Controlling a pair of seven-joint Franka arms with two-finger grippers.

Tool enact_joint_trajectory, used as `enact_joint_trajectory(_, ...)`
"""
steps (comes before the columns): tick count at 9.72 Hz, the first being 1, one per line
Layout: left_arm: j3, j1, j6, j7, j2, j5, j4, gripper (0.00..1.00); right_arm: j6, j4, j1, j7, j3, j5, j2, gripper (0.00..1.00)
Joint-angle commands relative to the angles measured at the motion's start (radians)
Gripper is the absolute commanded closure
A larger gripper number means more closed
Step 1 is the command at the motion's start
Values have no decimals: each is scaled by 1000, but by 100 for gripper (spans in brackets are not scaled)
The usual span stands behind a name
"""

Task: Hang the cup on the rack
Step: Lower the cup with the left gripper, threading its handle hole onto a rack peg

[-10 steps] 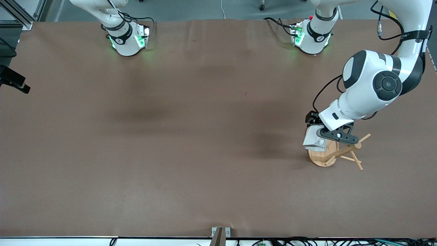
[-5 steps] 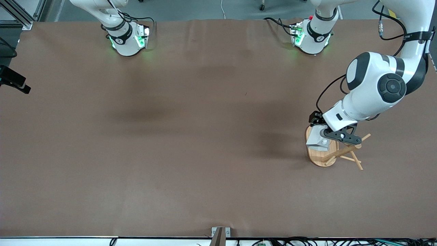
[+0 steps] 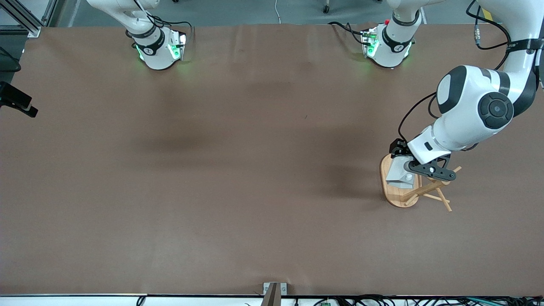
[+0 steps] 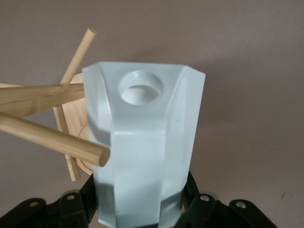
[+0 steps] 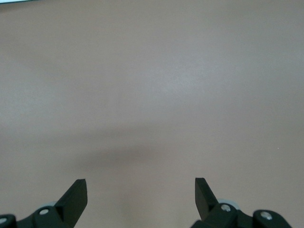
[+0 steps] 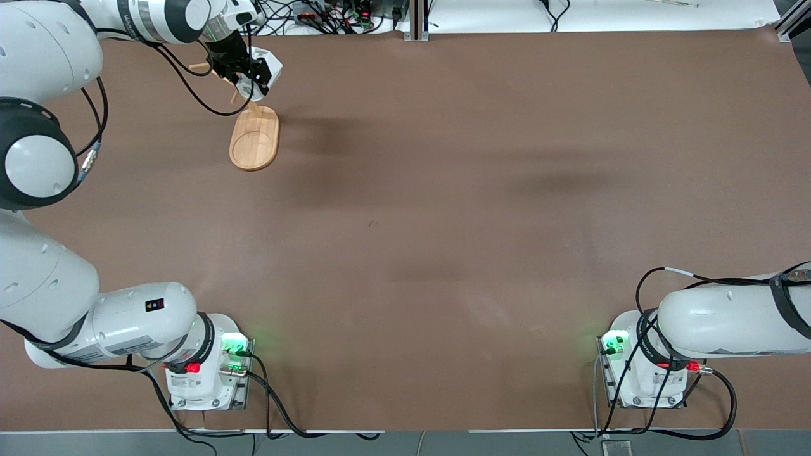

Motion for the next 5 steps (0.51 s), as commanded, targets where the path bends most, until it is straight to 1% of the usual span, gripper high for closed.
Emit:
enact_joint_trajectory(1, -10, 19, 0, 37, -17, 17, -39, 75, 12, -16, 6, 15, -1, -18, -11, 0)
enact_joint_trajectory(5, -11, 31, 5, 42, -9, 17, -38, 75, 12, -16, 6, 15, -1, -18, -10, 0)
